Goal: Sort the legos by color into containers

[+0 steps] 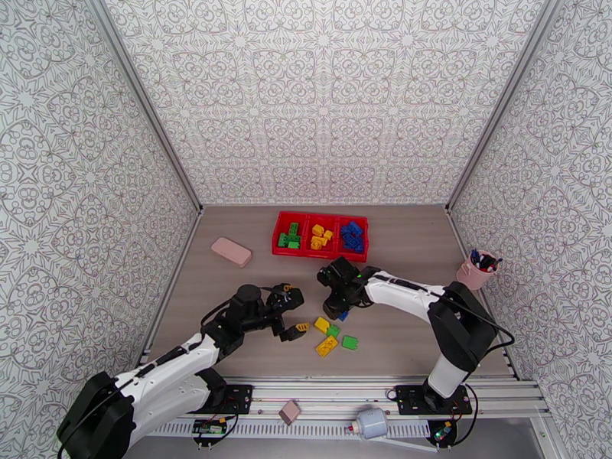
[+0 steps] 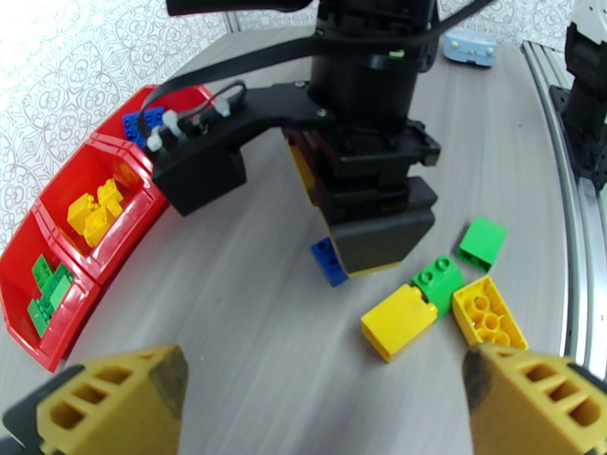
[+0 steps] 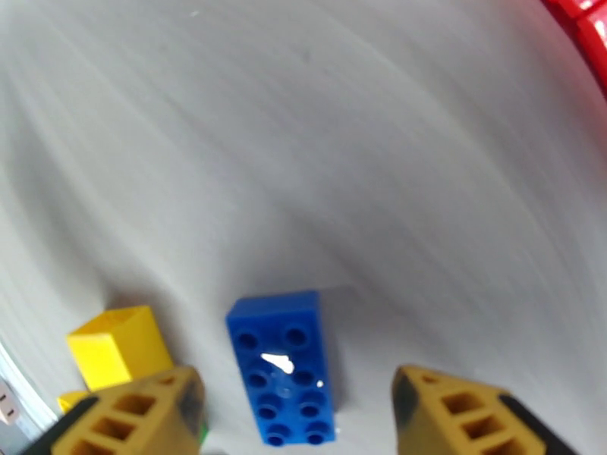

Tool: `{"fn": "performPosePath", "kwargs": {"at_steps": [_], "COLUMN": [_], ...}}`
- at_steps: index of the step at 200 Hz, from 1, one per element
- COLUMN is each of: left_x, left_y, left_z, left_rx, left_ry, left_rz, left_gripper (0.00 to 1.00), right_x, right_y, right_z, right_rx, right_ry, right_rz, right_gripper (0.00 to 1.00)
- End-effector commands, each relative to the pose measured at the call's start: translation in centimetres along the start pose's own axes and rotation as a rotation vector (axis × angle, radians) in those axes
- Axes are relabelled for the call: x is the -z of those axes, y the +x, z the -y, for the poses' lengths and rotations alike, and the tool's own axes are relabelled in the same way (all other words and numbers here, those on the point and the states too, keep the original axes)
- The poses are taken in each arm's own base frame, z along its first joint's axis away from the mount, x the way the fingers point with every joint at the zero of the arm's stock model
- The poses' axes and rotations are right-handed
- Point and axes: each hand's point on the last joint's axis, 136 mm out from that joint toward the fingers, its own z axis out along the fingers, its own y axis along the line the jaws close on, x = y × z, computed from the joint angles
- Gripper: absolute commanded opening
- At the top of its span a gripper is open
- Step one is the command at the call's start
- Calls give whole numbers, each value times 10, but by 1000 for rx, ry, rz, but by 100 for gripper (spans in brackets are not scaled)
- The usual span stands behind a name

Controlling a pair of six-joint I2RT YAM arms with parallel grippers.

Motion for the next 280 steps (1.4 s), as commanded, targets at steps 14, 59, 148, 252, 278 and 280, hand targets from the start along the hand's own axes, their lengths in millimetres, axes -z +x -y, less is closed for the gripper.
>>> {"fn": "performPosePath", "kwargs": {"at_steps": [14,59,148,252,278,280], "left_x": [-1,-1,-2,-4,-7,-7], "left_y": [-4,-4,-10,-26,-27,-27], "left_z": [3,3,-3,-1,-5,-5], "left_rx": [-8,-7,16,-46,-54,-53], "left_ry": [20,22,0,24,28,30], "left_rz": [22,24,49,86,74,73], "left_gripper": [100,100,100,100,100,100], "right_x": [-13,-17,0,59,70,71], "right_y": [8,7,-5,-81,-113,-115], "right_z": [2,6,14,70,106,108], "right_rx": [-8,-28,-51,-303,-330,-332], "right_ry": [15,36,78,64,112,119], "right_rz": [-41,-39,20,339,424,429], "right_gripper": [66,56,37,34,33,33]}}
